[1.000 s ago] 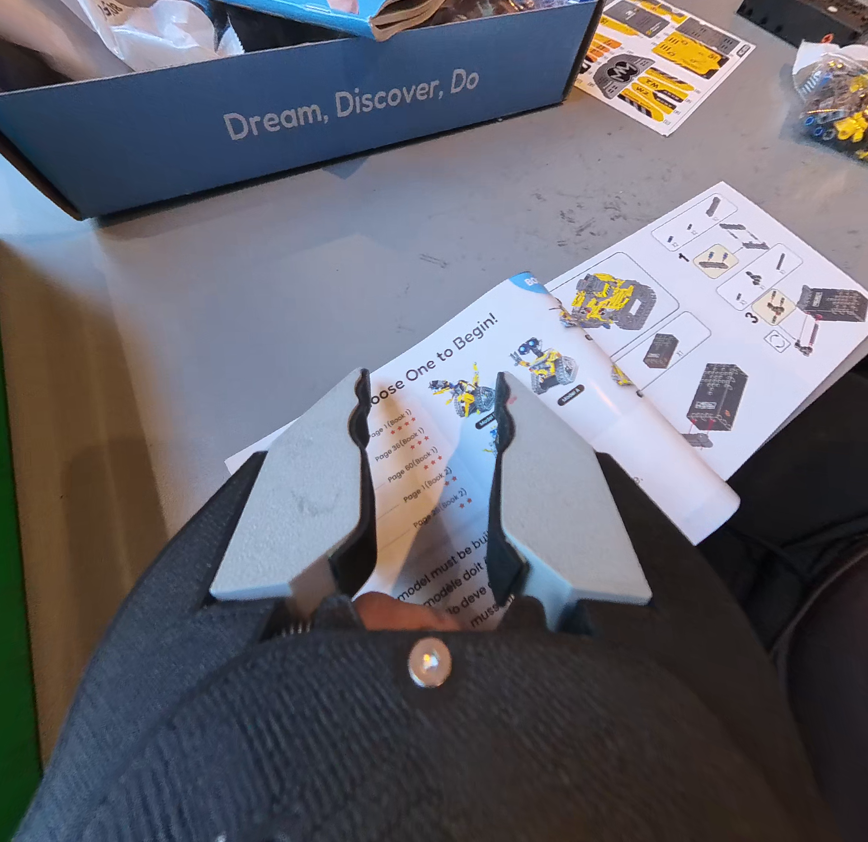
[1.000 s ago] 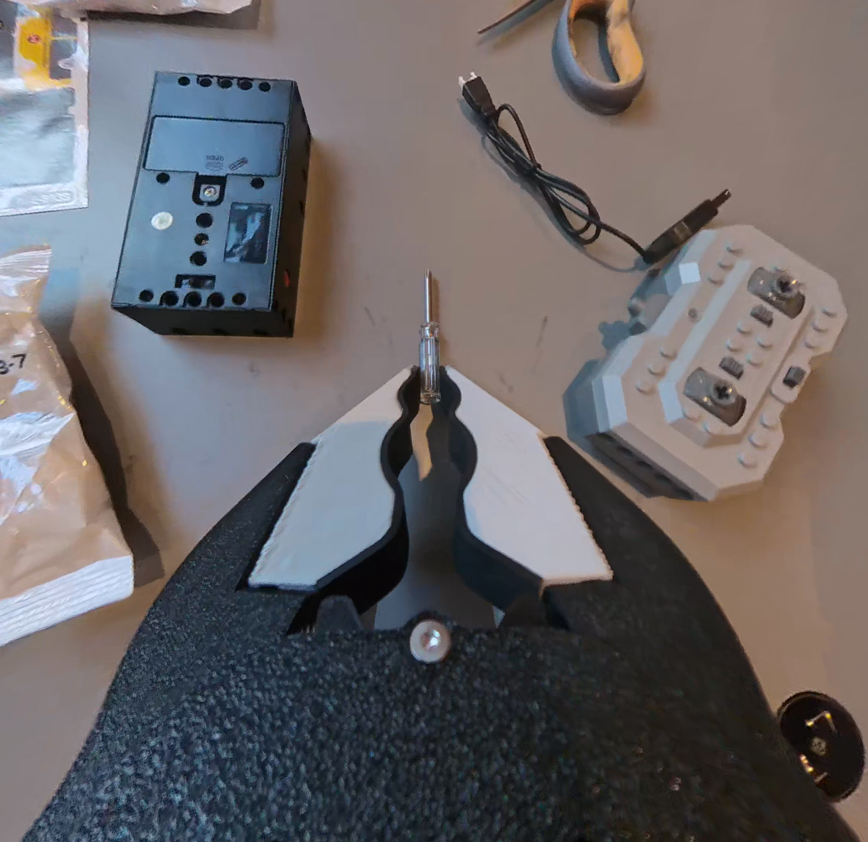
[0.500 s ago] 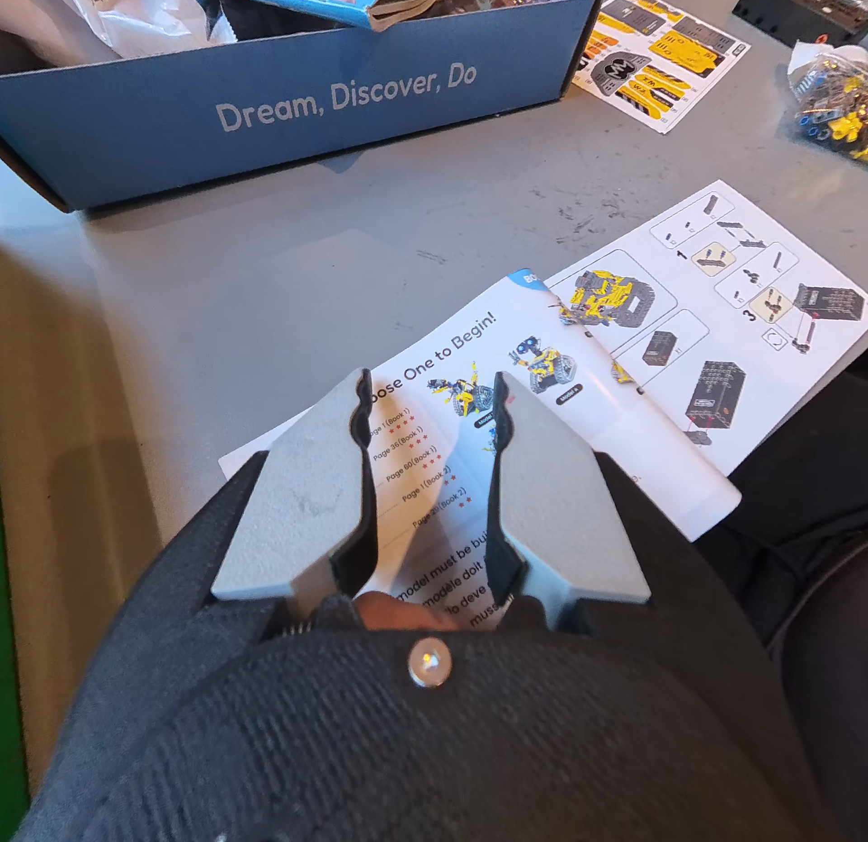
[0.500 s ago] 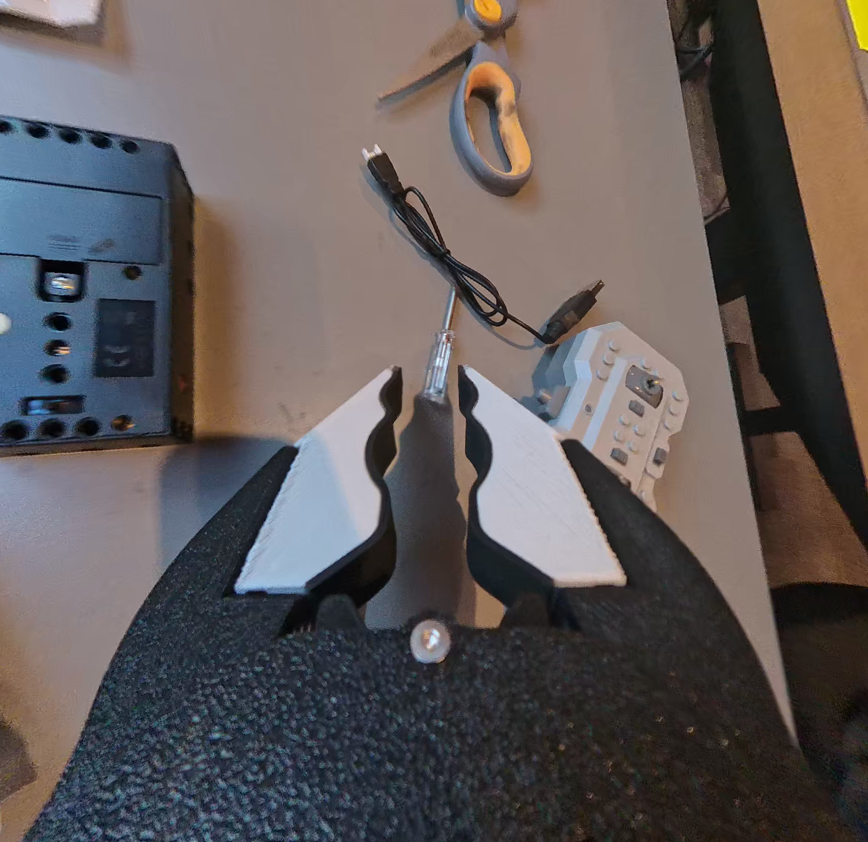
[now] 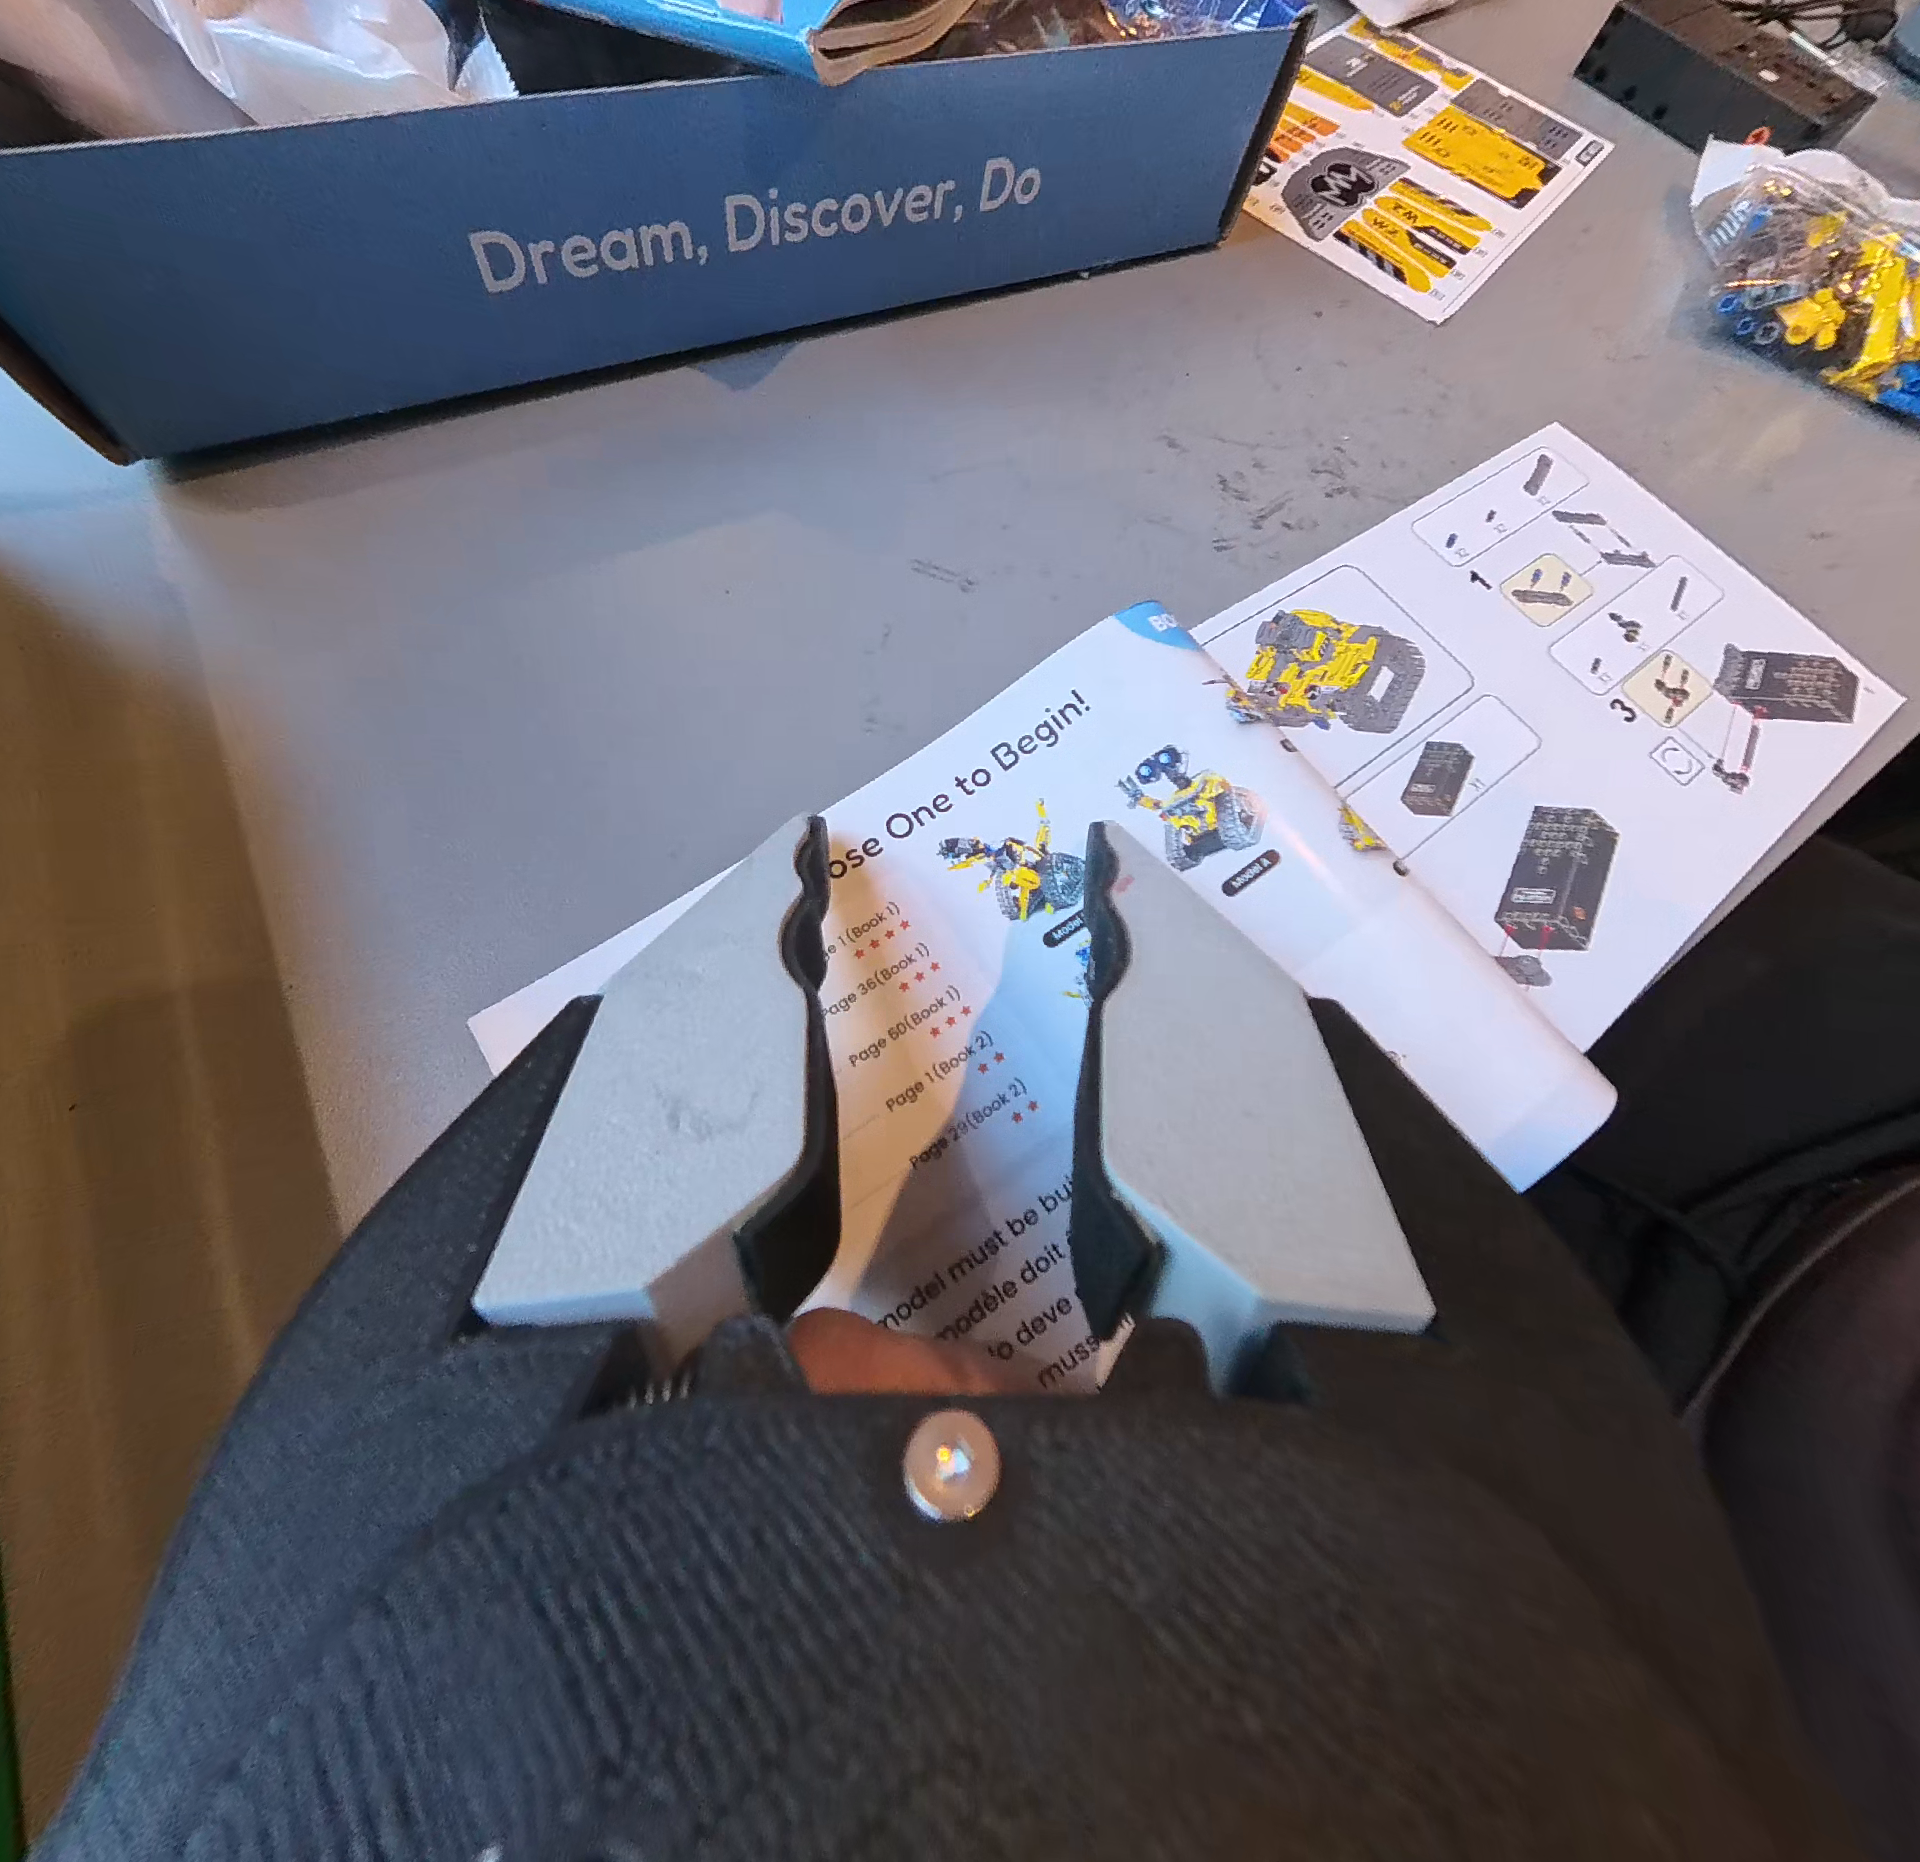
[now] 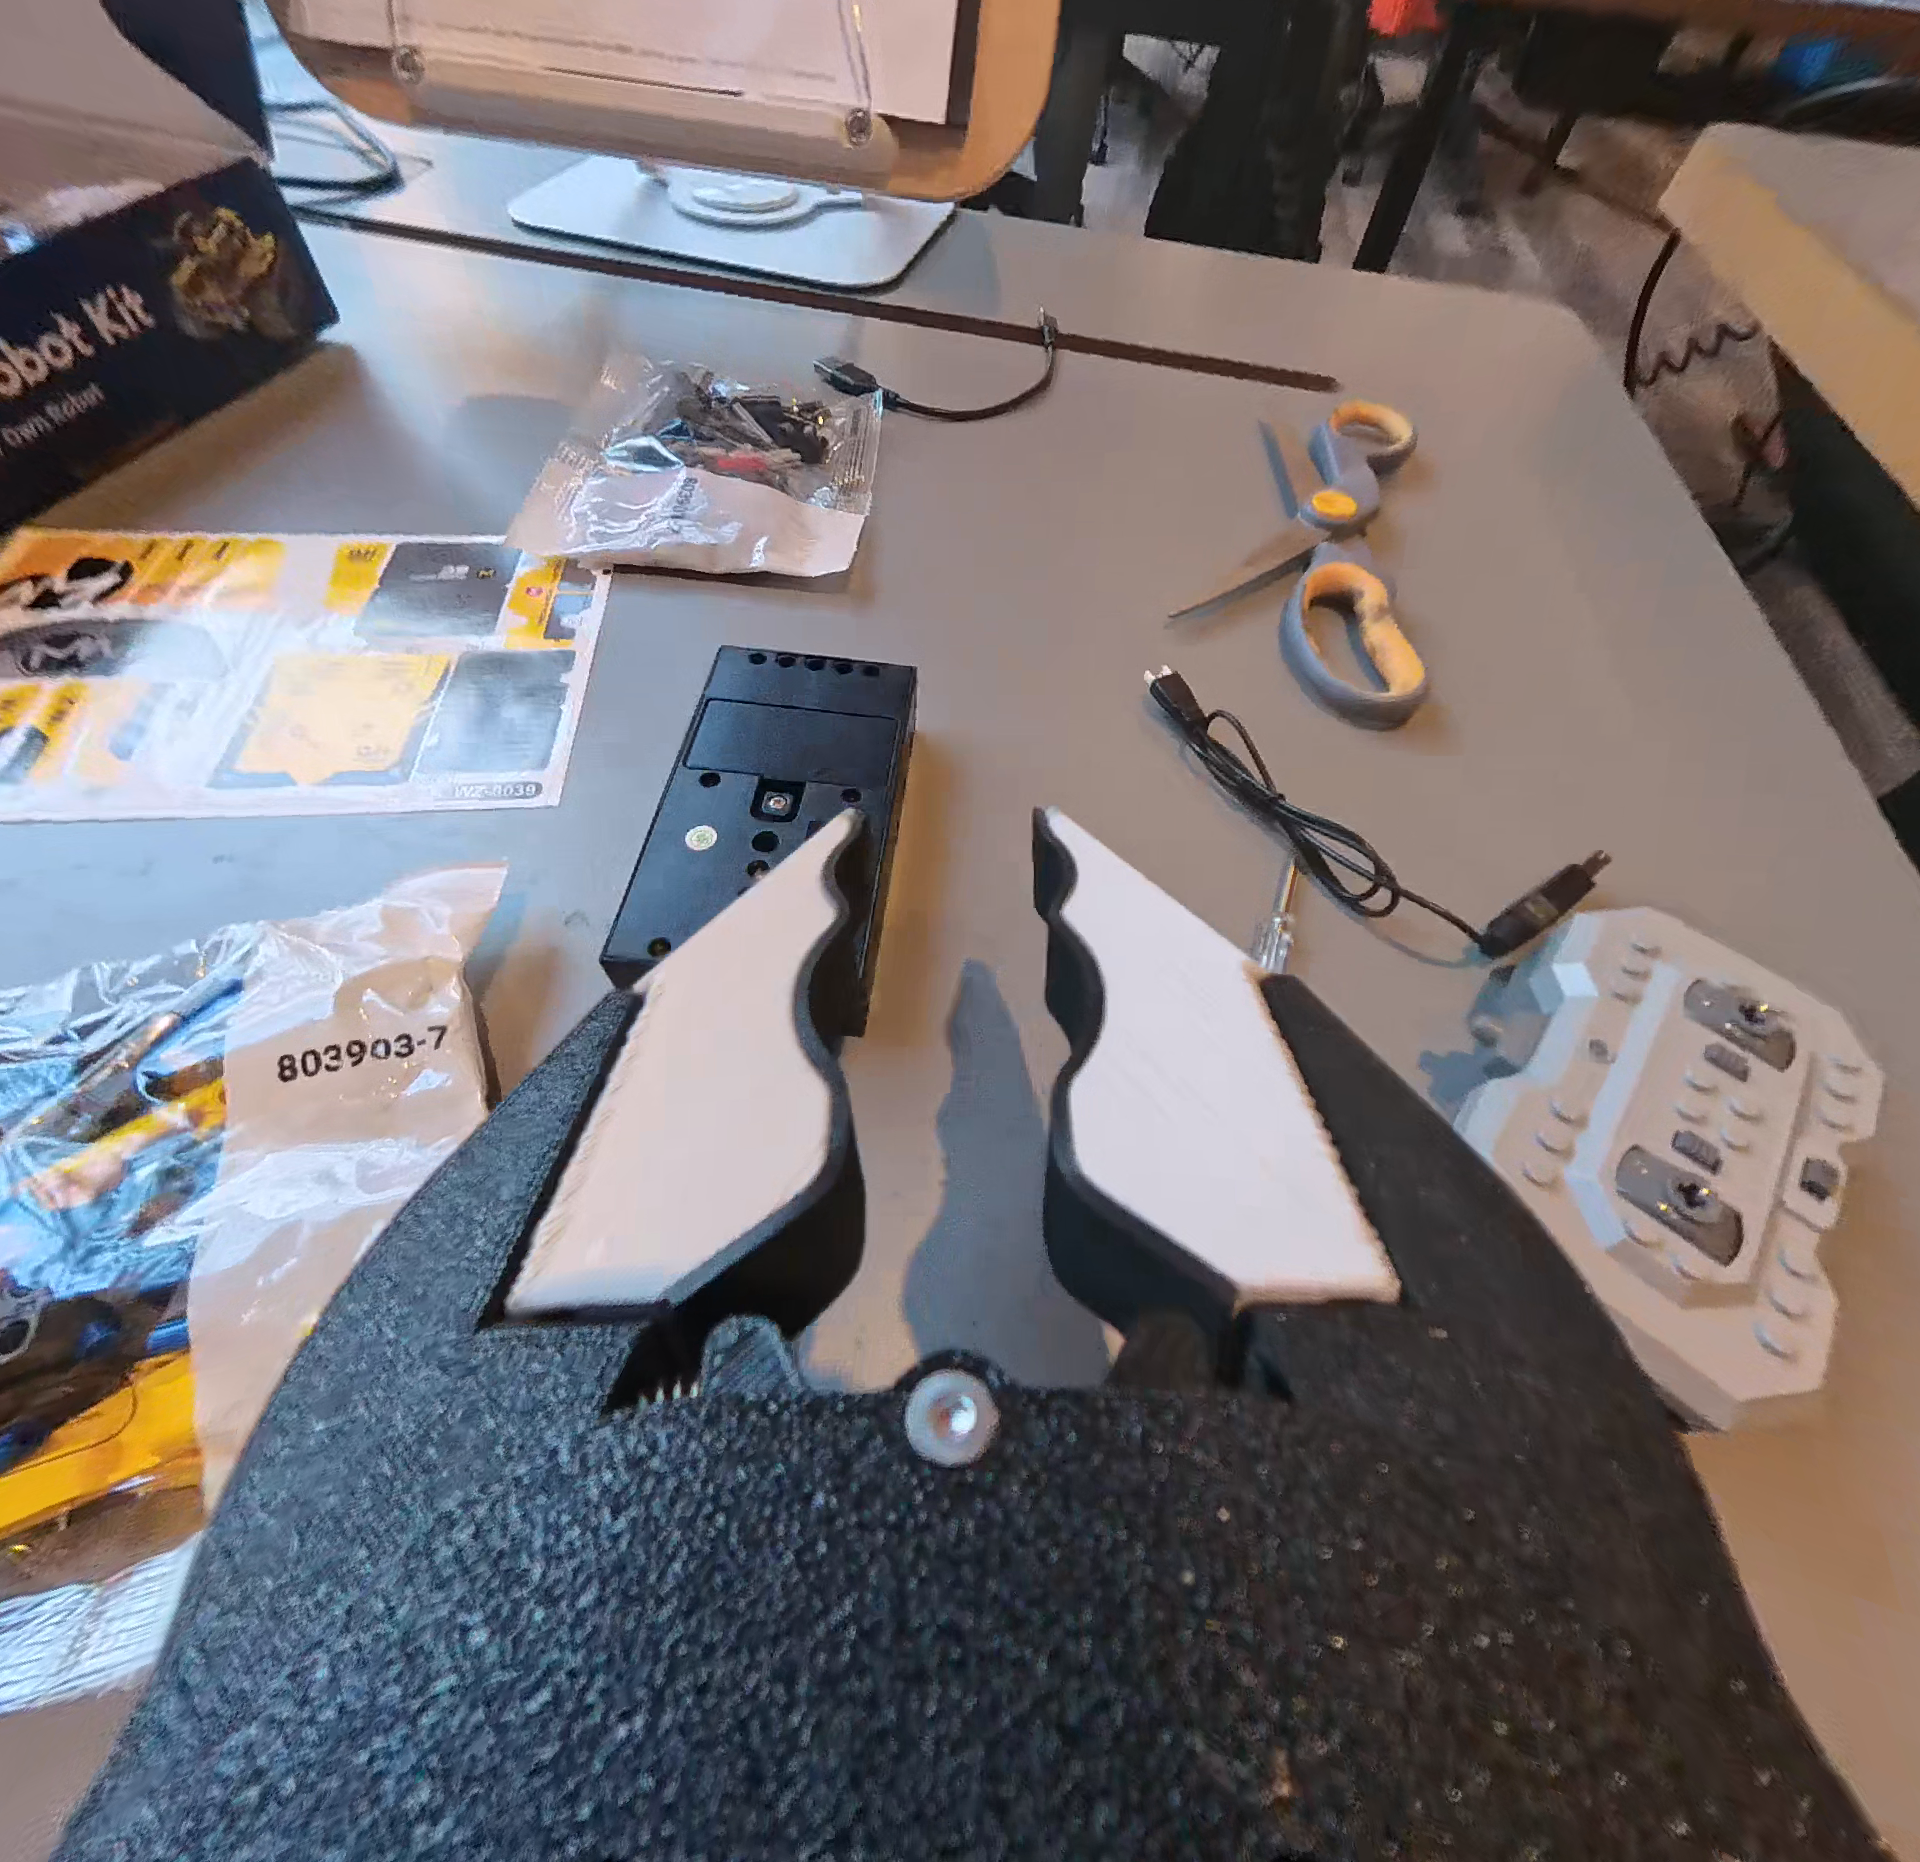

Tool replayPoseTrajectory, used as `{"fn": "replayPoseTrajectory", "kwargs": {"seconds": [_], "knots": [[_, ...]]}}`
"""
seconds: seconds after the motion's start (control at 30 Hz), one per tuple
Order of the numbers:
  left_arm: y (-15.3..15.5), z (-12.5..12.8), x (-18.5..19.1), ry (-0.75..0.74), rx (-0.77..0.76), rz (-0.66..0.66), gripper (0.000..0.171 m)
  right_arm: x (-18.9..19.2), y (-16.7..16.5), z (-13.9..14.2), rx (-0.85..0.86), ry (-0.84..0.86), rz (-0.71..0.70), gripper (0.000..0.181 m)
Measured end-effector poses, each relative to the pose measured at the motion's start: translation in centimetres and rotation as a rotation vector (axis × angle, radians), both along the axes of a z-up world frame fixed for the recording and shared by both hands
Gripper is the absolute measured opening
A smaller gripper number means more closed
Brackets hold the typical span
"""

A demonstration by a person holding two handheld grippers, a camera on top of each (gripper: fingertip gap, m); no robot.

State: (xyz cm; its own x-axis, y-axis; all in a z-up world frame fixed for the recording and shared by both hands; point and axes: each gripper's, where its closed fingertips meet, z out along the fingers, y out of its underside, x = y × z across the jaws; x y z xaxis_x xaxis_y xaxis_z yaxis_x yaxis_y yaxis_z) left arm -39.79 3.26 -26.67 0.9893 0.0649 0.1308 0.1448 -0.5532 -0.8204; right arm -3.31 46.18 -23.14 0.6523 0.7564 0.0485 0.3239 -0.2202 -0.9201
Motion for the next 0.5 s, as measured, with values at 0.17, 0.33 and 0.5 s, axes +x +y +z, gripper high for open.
{"fn": "replayPoseTrajectory", "kwargs": {"seconds": [0.17, 0.33, 0.5], "knots": [[0.02, -0.05, 0.04, -0.009, -0.002, -0.004, 0.045, -0.29, 0.03, -0.96, 0.010, -0.086, -0.008, 0.028], [0.02, 0.02, 0.03, -0.024, 0.004, -0.004, 0.045, -0.17, 0.07, -0.77, 0.015, -0.073, -0.013, 0.027], [0.03, 0.02, 0.02, -0.029, 0.005, -0.004, 0.045, -0.13, 0.12, -0.81, 0.014, -0.076, -0.017, 0.026]]}}
